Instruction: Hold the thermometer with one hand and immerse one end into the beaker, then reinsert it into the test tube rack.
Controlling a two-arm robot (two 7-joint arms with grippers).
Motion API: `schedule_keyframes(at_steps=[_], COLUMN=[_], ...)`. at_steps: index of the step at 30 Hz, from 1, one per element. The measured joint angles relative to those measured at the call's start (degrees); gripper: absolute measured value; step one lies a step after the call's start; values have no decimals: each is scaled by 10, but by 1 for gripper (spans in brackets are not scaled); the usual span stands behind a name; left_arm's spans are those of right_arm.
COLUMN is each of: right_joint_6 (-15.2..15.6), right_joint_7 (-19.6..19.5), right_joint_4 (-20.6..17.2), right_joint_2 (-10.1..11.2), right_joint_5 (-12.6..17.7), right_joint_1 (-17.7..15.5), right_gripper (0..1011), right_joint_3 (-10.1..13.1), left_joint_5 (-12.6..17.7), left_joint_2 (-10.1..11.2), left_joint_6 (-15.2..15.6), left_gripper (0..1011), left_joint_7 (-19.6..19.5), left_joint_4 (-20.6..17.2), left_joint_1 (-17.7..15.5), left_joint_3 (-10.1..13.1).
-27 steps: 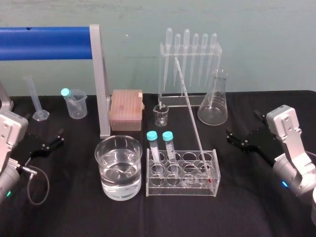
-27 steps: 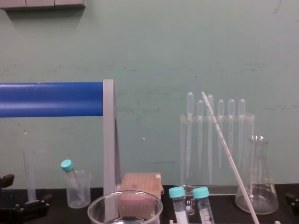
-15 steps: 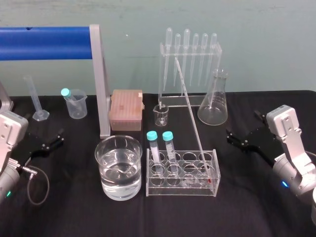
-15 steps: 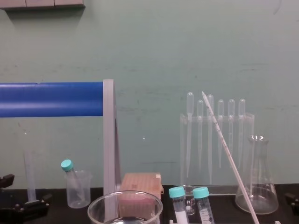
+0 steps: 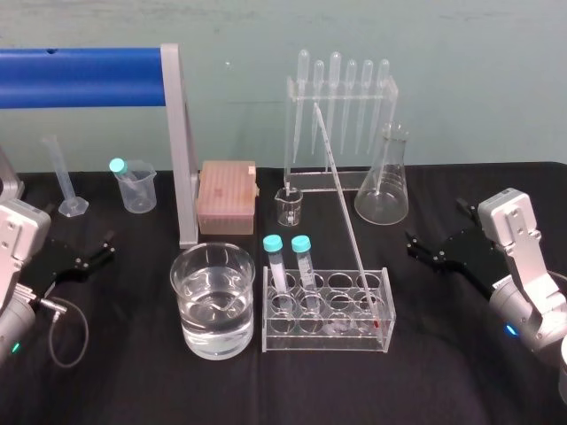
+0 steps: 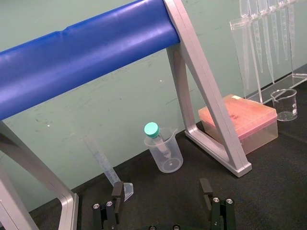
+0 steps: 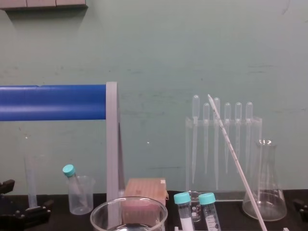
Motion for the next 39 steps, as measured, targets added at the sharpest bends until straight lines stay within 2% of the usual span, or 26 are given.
schedule_keyframes(at_steps=[29,35,39], right_joint_6=[0,4,1], right_joint_7=[0,-5,-4], right_joint_4=[0,-5,-29], right_joint_2=[0,-12,-24], right_joint_5=[0,3,26], right_joint_1=[0,0,-1], right_gripper=[1003,1003,1003], right_joint_3=[0,17,42], left_joint_5=[0,0,0], left_joint_2=[0,0,0], left_joint_6=[0,0,0], left_gripper=[1008,1008,1008], left_joint_7=[0,0,0], left_joint_4=[0,0,0], left_joint_1=[0,0,0], left_joint_3=[0,0,0])
